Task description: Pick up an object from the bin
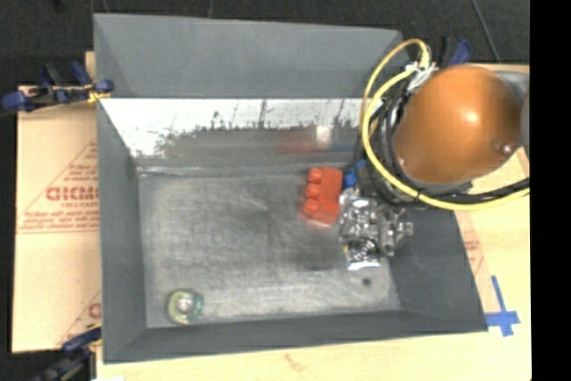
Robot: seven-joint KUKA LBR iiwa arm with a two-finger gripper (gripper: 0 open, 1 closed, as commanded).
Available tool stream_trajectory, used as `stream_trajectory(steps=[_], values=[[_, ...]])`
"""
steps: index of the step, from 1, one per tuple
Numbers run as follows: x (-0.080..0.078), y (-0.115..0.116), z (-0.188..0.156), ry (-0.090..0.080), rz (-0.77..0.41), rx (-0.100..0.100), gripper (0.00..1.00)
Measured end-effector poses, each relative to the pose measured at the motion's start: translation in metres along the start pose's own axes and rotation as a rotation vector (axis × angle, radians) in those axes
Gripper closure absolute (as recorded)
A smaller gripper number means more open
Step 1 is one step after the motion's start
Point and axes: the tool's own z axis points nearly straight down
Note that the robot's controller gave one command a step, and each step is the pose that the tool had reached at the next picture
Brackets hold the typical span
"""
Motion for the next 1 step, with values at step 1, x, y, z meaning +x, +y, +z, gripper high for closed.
stream_trajectory(steps=[1], values=[[-0.0096, 0.0173, -0.0825, -0.002, -0.252, -0.007, 1.00]])
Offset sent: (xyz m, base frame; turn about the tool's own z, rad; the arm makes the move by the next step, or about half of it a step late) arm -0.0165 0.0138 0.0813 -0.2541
